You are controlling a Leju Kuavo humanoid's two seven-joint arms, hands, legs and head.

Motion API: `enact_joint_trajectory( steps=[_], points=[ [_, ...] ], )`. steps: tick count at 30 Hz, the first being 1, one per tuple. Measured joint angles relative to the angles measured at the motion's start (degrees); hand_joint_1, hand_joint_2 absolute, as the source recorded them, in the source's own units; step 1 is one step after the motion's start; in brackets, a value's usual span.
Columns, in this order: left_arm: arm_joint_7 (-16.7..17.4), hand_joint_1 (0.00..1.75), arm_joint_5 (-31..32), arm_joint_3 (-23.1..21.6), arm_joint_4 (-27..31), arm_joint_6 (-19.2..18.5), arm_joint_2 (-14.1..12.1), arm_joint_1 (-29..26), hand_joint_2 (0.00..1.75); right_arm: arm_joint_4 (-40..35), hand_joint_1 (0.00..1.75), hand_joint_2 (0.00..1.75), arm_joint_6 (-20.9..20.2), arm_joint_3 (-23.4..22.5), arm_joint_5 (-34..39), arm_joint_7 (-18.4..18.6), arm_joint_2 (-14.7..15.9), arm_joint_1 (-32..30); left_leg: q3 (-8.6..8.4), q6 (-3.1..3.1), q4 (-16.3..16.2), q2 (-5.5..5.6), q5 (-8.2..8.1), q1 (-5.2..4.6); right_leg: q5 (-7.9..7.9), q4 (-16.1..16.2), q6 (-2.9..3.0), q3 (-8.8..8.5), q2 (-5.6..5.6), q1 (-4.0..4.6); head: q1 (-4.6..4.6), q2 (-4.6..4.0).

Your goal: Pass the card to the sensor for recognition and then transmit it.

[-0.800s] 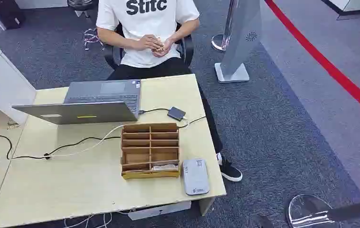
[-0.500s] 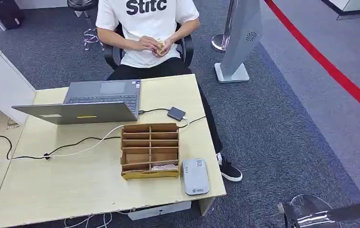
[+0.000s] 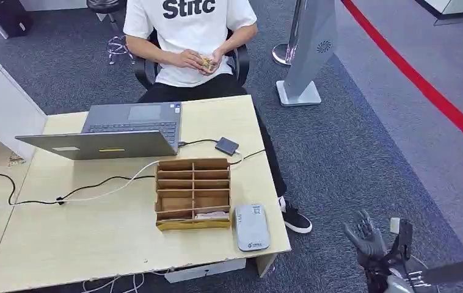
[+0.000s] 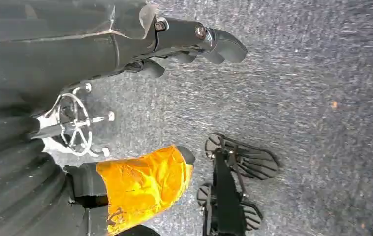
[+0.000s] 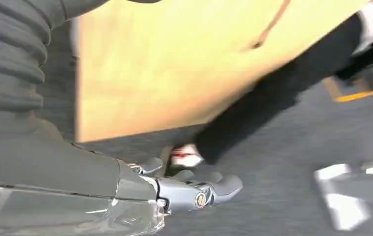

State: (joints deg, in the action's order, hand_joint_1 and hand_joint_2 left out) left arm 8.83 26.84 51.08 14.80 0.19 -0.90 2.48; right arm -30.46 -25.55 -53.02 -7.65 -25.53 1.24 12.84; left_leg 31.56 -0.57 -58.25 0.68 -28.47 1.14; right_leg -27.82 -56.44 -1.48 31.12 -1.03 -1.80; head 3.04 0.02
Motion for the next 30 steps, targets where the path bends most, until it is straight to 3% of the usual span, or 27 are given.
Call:
enact_joint_trajectory(
  steps=[7,11,17,23,30],
  points=[
    [0.7,0.00,1.0,3.1,-0.1,0.7,0.6,0.4,1.75,-13.3,0.00,1.75,-1.7,5.1,2.4,-4.4,-3.2,-0.1,-0.02,-0.01,0.0,-0.01,0.01,0.00,0.00,0.0,0.00,-0.01,0.00,0.00,0.02,0.00],
    [1.1,0.00,1.6,3.8,-0.1,0.8,0.9,0.4,1.75,-20.2,0.00,1.75,-0.3,8.3,2.0,-6.3,-4.6,-1.0,-0.01,-0.01,0.0,0.00,0.01,0.00,0.00,0.0,0.00,-0.02,0.01,0.00,0.00,0.00],
    [1.1,0.00,2.3,4.8,-0.2,0.6,1.2,0.6,1.75,-29.6,0.00,1.75,4.0,15.3,-1.8,-8.2,-6.3,-3.1,-0.01,-0.01,0.0,0.00,0.01,0.00,0.00,0.0,0.00,-0.01,0.00,0.00,0.04,0.00],
    [0.8,0.00,3.2,5.2,-0.2,-0.2,1.4,0.6,1.75,-34.6,0.00,1.75,9.5,23.9,-8.1,-8.8,-7.0,-3.9,0.00,-0.02,0.0,-0.01,0.02,0.01,0.00,0.0,0.00,-0.02,0.00,0.01,0.02,0.00],
    [-0.2,0.00,5.0,5.2,-0.2,-0.8,1.4,0.7,1.75,-36.0,0.00,1.75,16.2,33.6,-17.1,-5.6,-7.9,-0.6,-0.02,-0.06,0.0,0.00,0.06,0.01,0.01,0.0,0.01,-0.05,0.01,0.01,0.02,0.00]
  ],
)
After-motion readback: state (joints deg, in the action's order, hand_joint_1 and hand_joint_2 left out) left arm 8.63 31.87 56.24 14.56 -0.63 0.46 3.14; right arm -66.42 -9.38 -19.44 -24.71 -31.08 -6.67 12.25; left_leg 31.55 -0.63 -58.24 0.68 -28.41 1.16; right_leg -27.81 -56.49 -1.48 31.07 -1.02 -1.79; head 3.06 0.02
